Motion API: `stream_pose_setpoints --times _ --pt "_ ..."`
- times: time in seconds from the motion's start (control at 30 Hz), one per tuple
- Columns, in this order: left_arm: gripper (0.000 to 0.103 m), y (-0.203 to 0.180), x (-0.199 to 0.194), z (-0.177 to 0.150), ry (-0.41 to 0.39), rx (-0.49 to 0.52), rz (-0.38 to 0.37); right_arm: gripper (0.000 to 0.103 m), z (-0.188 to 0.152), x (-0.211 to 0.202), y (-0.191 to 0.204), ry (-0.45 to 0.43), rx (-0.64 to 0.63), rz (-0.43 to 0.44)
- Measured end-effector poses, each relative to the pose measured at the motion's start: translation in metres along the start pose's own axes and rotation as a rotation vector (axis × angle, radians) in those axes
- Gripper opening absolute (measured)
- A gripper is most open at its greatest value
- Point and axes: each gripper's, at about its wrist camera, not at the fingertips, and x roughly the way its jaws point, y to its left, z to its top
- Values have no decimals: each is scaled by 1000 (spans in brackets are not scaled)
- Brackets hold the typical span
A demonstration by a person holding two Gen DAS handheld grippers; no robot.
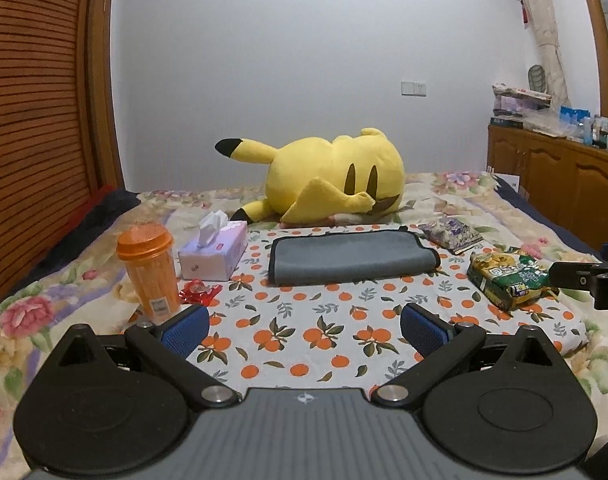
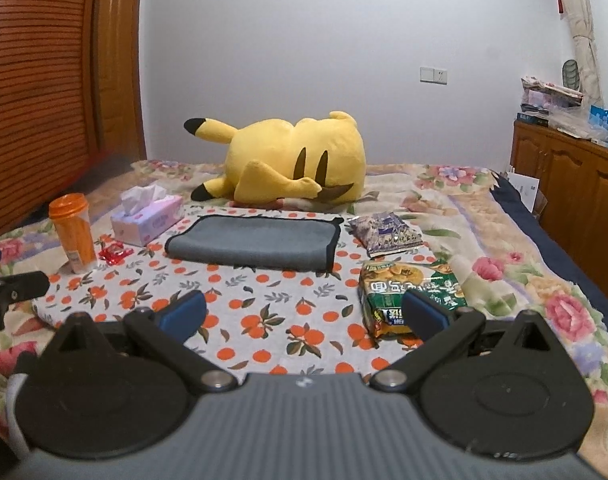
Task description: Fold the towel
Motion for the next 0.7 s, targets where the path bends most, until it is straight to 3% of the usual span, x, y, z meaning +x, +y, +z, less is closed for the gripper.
stream_pose_setpoints --times 0.7 --pt "103 -4 -12 4 -88 23 -7 103 1 -12 -7 -87 30 -13"
